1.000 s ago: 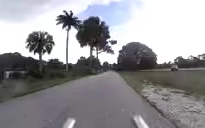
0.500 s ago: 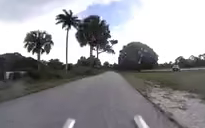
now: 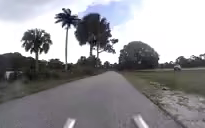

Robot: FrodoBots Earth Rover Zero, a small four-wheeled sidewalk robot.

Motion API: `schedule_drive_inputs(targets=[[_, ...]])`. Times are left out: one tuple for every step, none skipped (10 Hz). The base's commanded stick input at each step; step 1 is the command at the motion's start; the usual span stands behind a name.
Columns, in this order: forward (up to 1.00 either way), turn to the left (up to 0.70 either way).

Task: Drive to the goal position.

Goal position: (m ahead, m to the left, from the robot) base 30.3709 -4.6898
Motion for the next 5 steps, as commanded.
schedule_drive_inputs(targets=[[0.85,0.0],[0.85,0.0],[0.85,0.0],[0.85,0.0],[0.85,0.0]])
